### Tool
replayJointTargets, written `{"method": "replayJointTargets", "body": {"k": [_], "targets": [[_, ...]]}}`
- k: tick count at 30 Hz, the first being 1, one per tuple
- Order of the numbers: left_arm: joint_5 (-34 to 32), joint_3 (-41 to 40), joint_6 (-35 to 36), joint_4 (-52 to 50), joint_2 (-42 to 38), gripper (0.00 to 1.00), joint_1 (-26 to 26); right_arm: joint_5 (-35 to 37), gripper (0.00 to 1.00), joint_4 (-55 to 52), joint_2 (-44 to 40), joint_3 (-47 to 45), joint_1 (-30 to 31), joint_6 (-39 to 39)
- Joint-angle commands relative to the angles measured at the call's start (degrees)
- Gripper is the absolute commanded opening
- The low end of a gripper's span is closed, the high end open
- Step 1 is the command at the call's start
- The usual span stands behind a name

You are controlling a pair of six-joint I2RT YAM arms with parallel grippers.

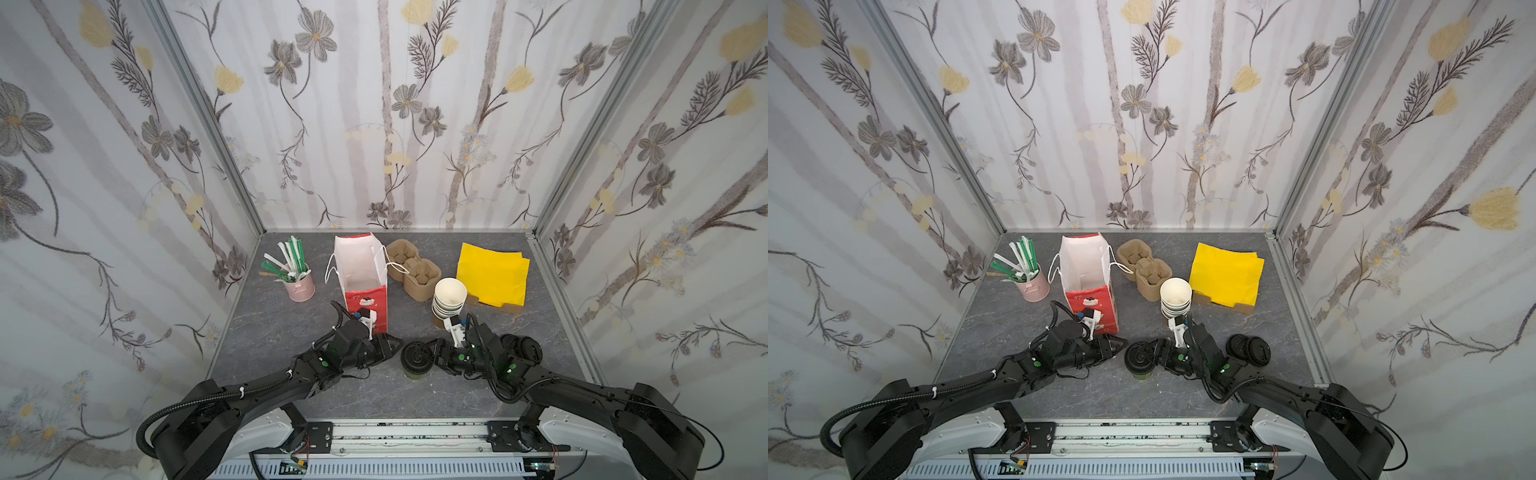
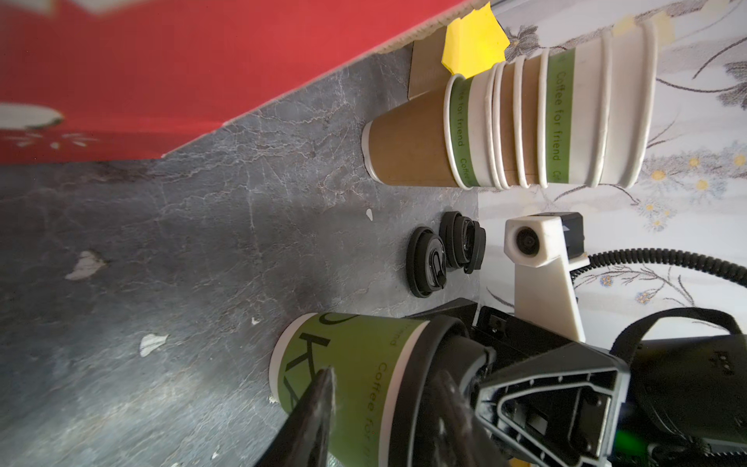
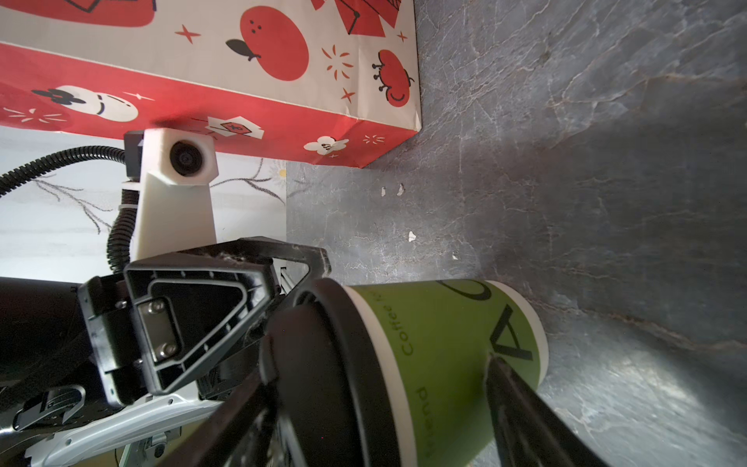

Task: Pack a coffee takeout order
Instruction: Close the lid on the coffee cup.

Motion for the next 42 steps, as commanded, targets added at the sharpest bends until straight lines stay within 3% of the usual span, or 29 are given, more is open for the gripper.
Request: {"method": "replayJointTargets", "body": {"k": [1,10,18,25,39,42], "targets": [[0.2,0.4,0.4,2.0,1.2,0.42,0.0,0.6,0.78,-4.0,-0.3,0.0,0.1,-0.3],[3.4,-0.7,0.4,4.4,3.4,0.40,0.0,0.7,0.79,-5.0,0.2,0.6,0.1,-1.1],[1.7,-1.3,0.0,4.8,0.1,0.49,0.0,0.7,0.78,-5.3,0.2,0.9,0.3,-1.2],[6.0,-1.5,1.0,4.9,1.1,0.50,0.0,0.5,0.78,-5.6,0.6,1.3,0.3,-1.6],[8.8,-3.7,1.0,4.9,4.5,0.36,-0.2,0.7,0.79,-6.5,1.0,1.8,0.4,-1.9],[8.3,-4.6,1.1,4.6,5.4,0.29,-0.2,0.9,0.79,-7.0,1.0,1.8,0.5,-2.0]]}}
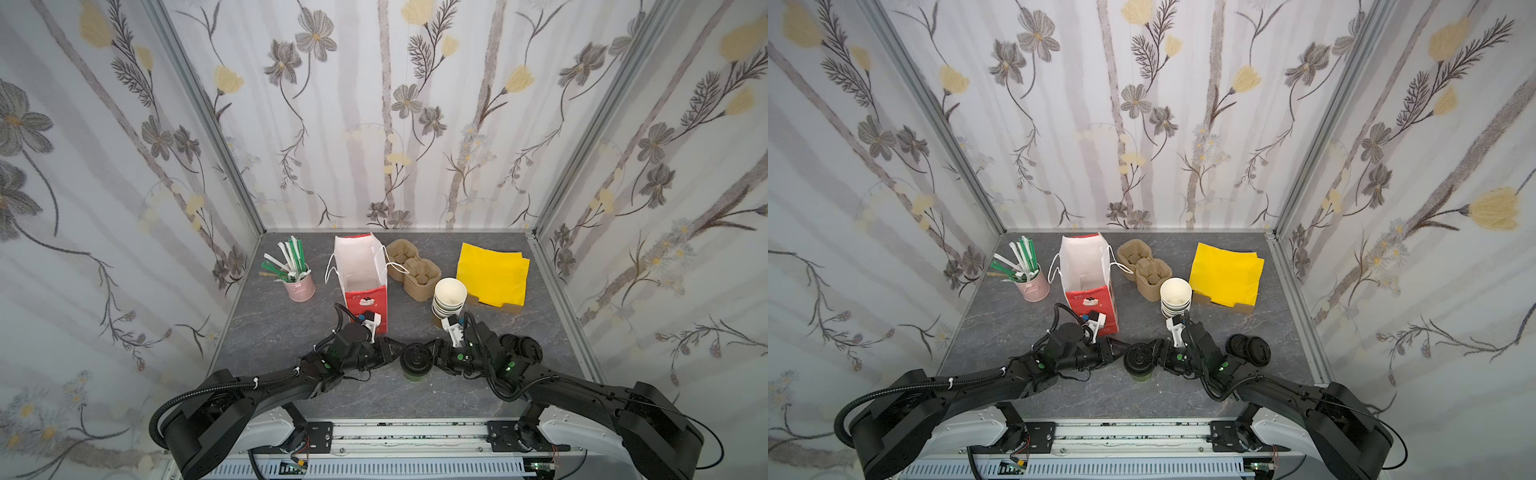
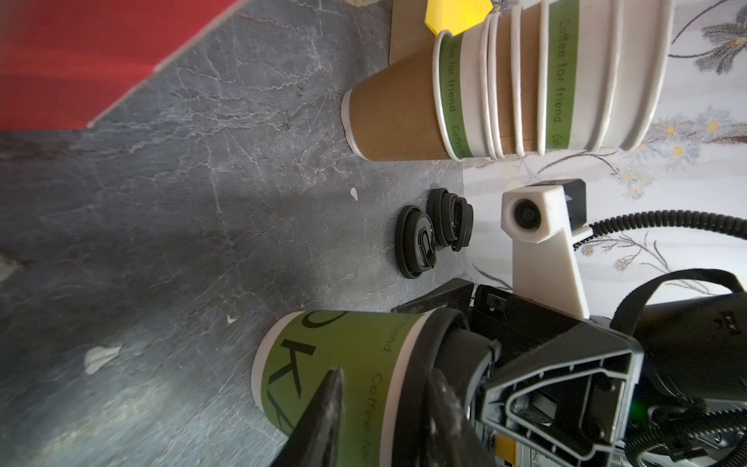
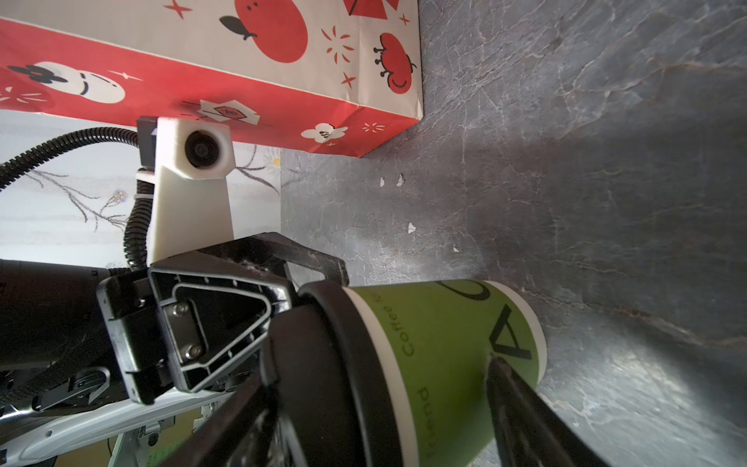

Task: Pack a coffee takeout order
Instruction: Close the lid on the coffee cup.

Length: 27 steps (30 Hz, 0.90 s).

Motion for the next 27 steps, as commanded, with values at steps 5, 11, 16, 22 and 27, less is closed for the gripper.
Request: {"method": "replayJointTargets", "body": {"k": [5,11,16,22,27], "targets": [[1.2,-1.6,1.4,-7.8,1.9,0.29,-0.7,1.6,0.79,-4.5,0.4,0.2,0.2,-0.4],[0.2,-2.1,2.1,-9.4,1.8,0.29,-1.1,1.6,0.79,-4.7,0.5,0.0,0.4,-0.6],[-0.2,-1.6,2.7,-10.4,1.4,0.31,-1.1,1.7,0.79,-4.6,0.7,-0.1,0.5,-0.5],[-0.9,0.9,3.5,-10.6,-1.2,0.38,-0.9,1.9,0.79,-4.6,0.6,-0.2,0.8,-0.3],[-1.8,3.5,3.4,-10.6,-5.3,0.48,0.0,1.9,0.79,-4.5,0.7,0.1,0.8,-0.3]]}}
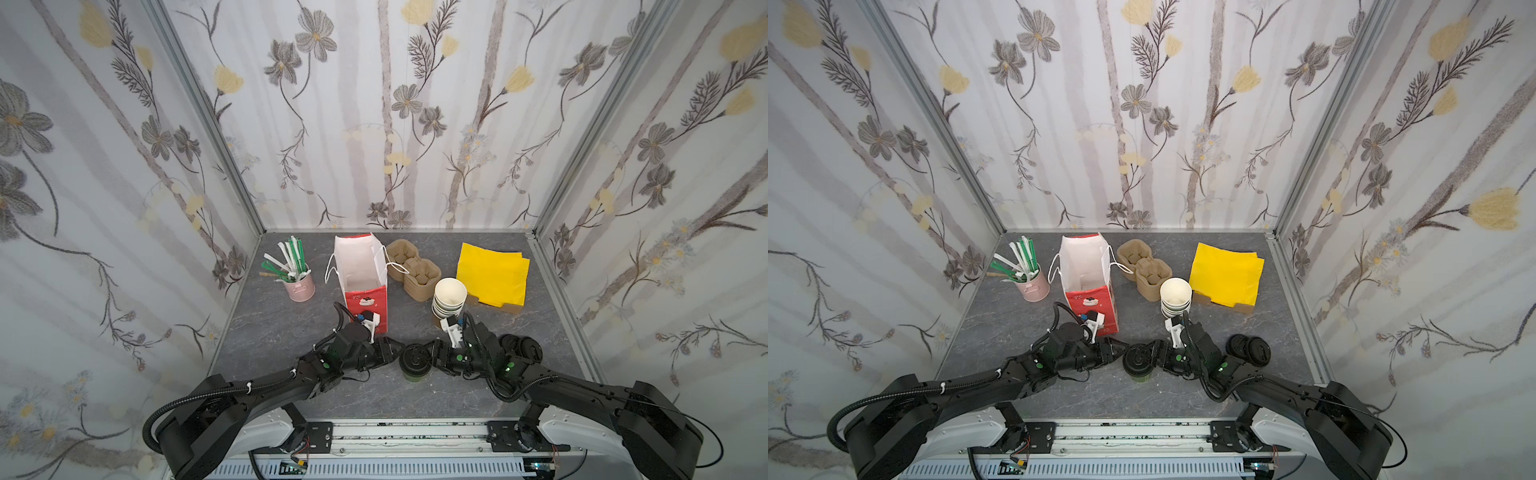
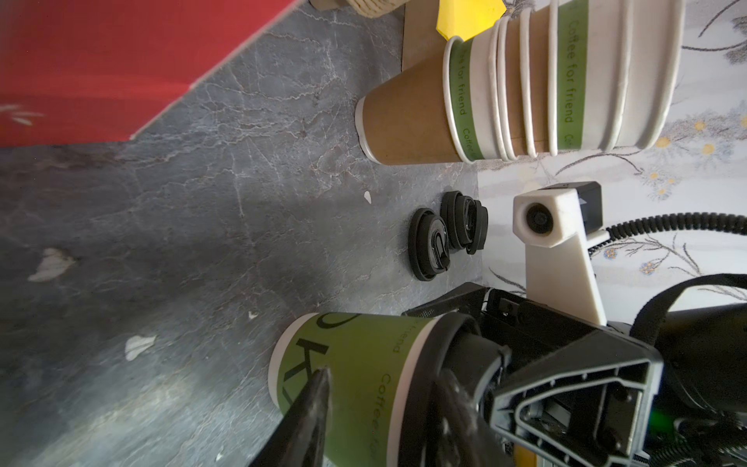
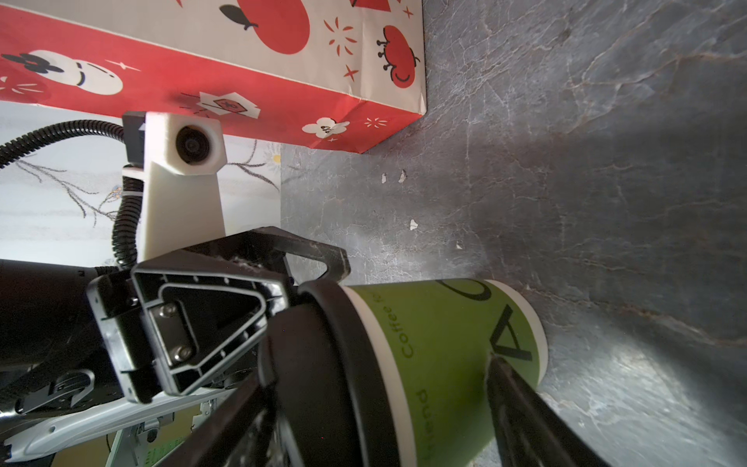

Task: Pack a coffee takeout order
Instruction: Close the lid on the coffee cup.

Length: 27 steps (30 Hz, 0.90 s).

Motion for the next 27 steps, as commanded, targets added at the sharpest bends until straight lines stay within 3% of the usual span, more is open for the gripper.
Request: {"method": "replayJointTargets", "body": {"k": [1,8,14,23,27], "targets": [[0.8,1.3,0.9,-2.7,-1.8,0.49,0.4,1.5,0.79,-4.6,0.6,0.2,0.1,-0.3],[1.8,-0.3,-0.1,-3.1,-3.9,0.58,0.6,1.3,0.80,-4.5,0.3,0.6,0.1,-0.5],[4.8,-0.6,0.8,-3.1,-4.5,0.65,0.7,1.6,0.87,-5.2,-2.1,1.8,0.1,-0.7],[6.2,-0.1,1.6,-3.0,-3.9,0.66,0.6,2.3,0.97,-7.4,-5.7,2.7,0.1,-1.6],[7.2,-0.6,1.0,-3.0,-4.7,0.66,0.7,4.9,0.95,-13.5,-10.2,2.5,0.1,-1.7]]}}
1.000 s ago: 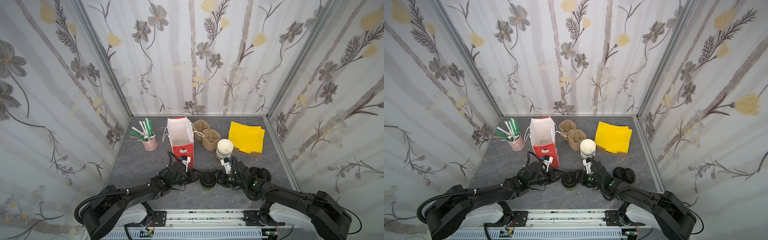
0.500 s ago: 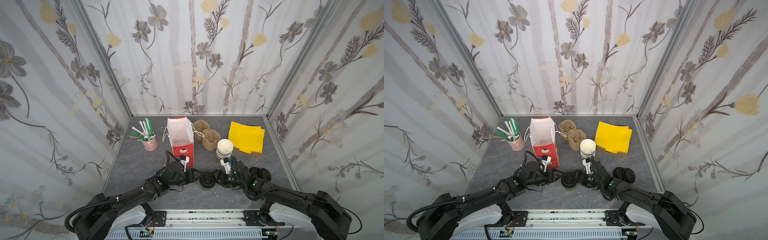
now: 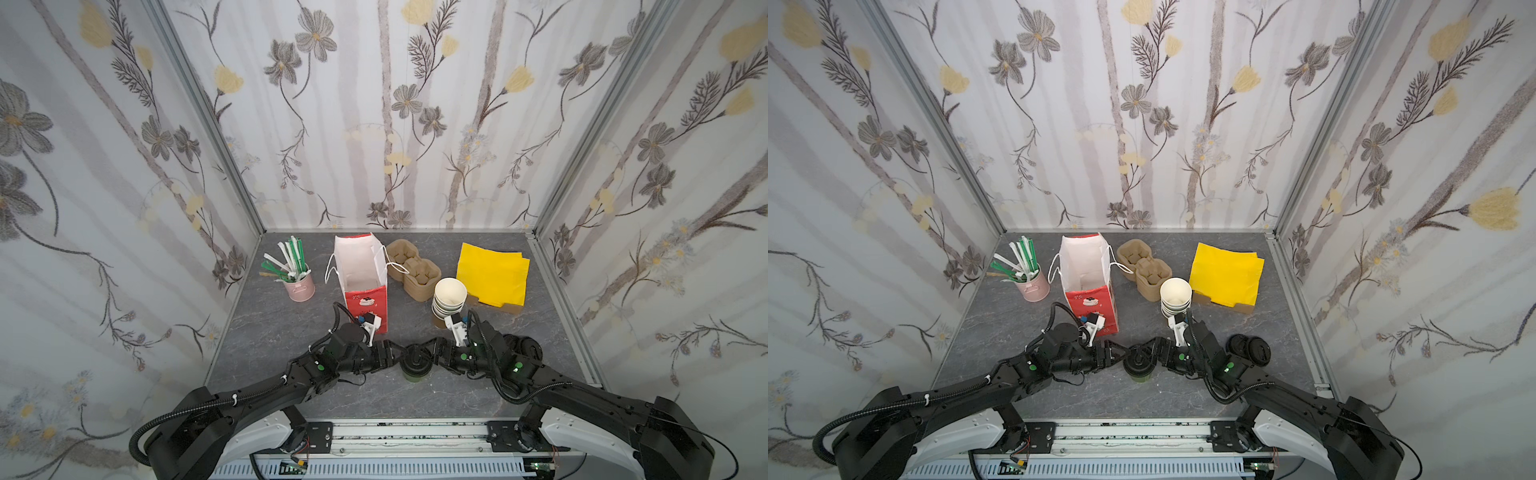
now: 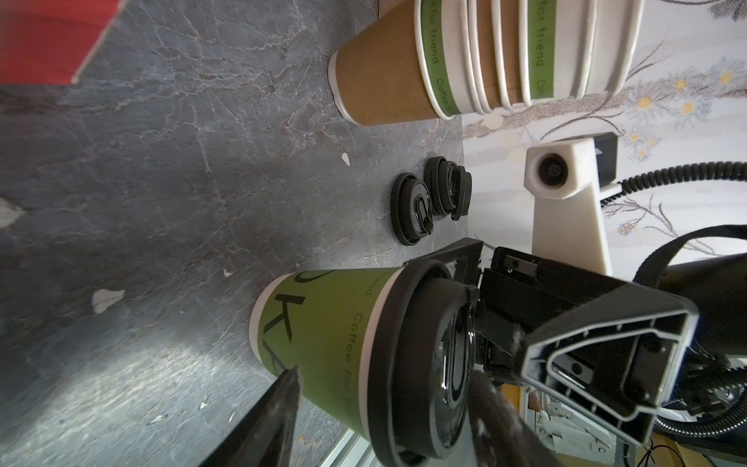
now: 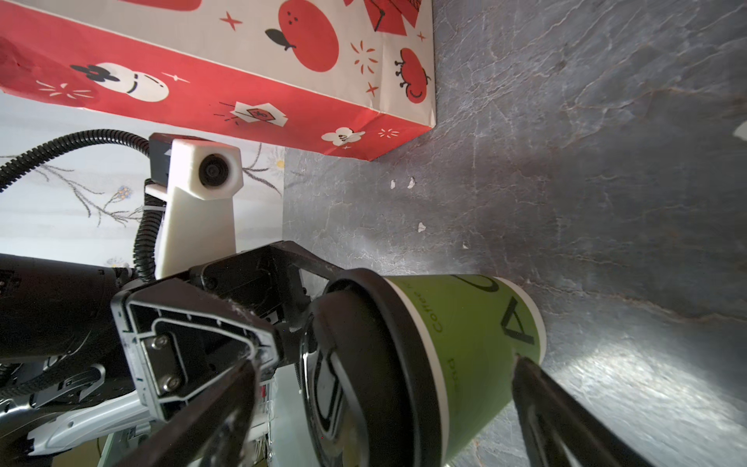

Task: Pack a coffee takeout order
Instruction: Close the lid on the coffee cup.

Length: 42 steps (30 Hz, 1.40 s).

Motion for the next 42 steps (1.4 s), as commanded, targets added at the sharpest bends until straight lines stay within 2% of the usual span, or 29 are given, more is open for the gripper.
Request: {"method": "replayJointTargets", "body": {"k": [1,5,9,15,18,24,31,42], "targets": [[1.5,-0.5,-0.4,0.7,-1.4,0.66,0.2,4.3,0.92,-6.4,-4.2,0.1,0.1,-0.4],[1.1,-3.4,-1.9,0.1,-5.8,0.67,0.1,8.6,0.79,-12.3,-11.5,-1.4,-0.4,1.3],[1.1,-3.6,-1.7,0.1,-6.6,0.71,0.1,12.4,0.68,-11.3,-15.2,-4.0,-1.2,4.2],[3.2,-0.5,0.6,0.2,-2.5,0.73,0.0,8.8,0.58,-4.2,-10.8,-4.0,-1.3,4.9],[3.4,-0.1,1.0,0.5,-0.7,0.71,0.1,7.6,0.53,-0.6,-9.0,-4.5,-1.3,5.1],[3.4,0.1,1.0,1.1,1.4,0.61,0.0,5.4,0.49,4.6,-5.7,-4.6,-1.3,5.1],[3.4,0.1,1.1,1.4,2.6,0.58,0.0,3.5,0.45,6.8,-2.9,-4.4,-1.3,4.5],[3.5,-0.8,0.7,1.3,4.1,0.50,0.0,3.6,0.42,3.9,-0.1,-5.1,-1.2,4.1]]}}
